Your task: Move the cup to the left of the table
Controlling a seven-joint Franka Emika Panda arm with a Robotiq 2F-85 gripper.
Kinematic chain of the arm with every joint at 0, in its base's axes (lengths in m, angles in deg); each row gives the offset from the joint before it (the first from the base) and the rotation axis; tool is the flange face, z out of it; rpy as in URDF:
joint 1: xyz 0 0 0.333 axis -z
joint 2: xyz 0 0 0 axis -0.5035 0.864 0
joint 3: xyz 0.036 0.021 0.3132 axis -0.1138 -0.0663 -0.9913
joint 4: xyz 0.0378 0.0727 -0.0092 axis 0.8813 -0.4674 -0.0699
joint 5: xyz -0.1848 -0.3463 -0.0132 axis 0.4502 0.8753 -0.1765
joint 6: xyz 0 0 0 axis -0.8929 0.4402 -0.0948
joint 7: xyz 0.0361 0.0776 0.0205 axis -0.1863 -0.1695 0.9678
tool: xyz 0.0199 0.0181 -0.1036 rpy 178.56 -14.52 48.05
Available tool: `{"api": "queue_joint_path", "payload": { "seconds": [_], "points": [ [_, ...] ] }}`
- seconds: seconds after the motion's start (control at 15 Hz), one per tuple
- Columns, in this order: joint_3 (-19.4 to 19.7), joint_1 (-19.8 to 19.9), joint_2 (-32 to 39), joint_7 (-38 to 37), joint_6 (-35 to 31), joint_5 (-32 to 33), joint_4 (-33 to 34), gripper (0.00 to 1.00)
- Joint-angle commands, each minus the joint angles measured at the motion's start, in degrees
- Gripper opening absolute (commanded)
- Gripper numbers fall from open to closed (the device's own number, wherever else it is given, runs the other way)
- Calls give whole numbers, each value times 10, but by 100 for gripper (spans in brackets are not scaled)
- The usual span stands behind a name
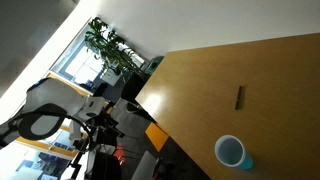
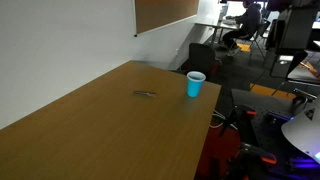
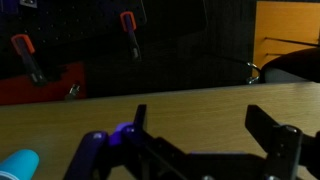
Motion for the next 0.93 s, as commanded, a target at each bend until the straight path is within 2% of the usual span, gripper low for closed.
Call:
{"api": "queue_joint_path", "payload": {
  "seconds": [0.0, 0.53, 0.87],
  "points": [
    [-8, 9, 1, 5, 3, -5, -1, 100],
    [-9, 12, 3, 6, -4, -2, -3, 100],
    [-5, 61, 0, -17, -63, 20, 11, 100]
  ]
}}
